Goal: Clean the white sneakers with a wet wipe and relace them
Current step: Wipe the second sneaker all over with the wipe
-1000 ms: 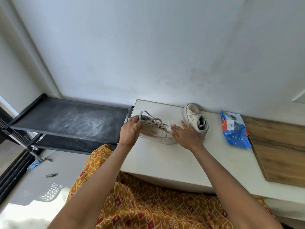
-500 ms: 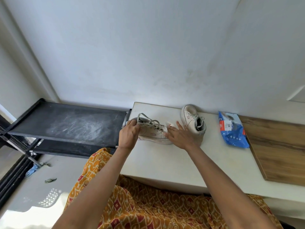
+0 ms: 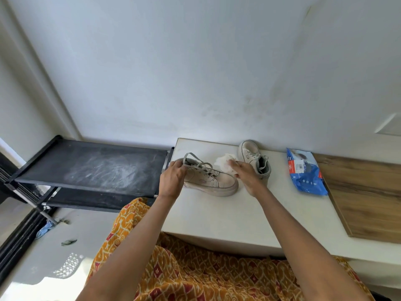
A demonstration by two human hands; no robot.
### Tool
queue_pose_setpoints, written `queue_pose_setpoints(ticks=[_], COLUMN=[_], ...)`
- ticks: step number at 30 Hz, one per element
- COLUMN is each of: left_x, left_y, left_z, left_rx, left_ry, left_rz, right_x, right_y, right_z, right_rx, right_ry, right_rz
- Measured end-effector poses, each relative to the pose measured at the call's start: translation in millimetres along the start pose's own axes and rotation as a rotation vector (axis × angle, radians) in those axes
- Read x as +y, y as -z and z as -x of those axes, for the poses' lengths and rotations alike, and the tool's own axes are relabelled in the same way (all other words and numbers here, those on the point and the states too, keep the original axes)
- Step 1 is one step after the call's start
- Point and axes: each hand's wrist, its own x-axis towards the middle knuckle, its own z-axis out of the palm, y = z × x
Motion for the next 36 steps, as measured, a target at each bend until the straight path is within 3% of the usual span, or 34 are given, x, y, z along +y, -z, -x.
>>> queue_pose_setpoints(ticks=[2, 3, 6, 9, 13, 19, 29, 36], left_x=[-1.1, -1.3, -1.3, -0.9, -1.7, -3.2, -10.0, -7.9], left_y=[-2.1, -2.8, -1.1, 0.1, -1.5, -2.7, -8.7, -8.4], left_z=[-0.1, -0.1, 0.4, -0.1, 0.7, 1.8, 2.5, 2.2], left_rx=[-0.004, 0.000, 0.007, 0.012, 0.009, 0.027, -0.017, -0.015], left_ry=[0.004, 0.002, -0.004, -0.018, -0.018, -0.038, -0.030, -0.015], left_rz=[-0.001, -0.004, 0.009, -0.005, -0.017, -0.005, -0.039, -0.045], right_x=[2.0, 2.7, 4.1, 6.1, 13.6, 17.4, 31.5, 35.9], right_y=[3.6, 5.1, 6.5, -0.7, -14.4, 2.0, 2.9, 6.8], right_z=[-4.7, -7.7, -17.5, -21.7, -19.0, -3.9, 1.1, 3.2], right_rx=[-0.034, -0.019, 0.156, 0.212, -0.029, -0.325, -0.029, -0.211], right_ry=[-0.115, -0.116, 0.060, 0.101, 0.132, 0.233, 0.479, 0.353], right_rz=[-0.137, -0.074, 0.418, 0.621, 1.067, 1.390, 1.335, 1.311])
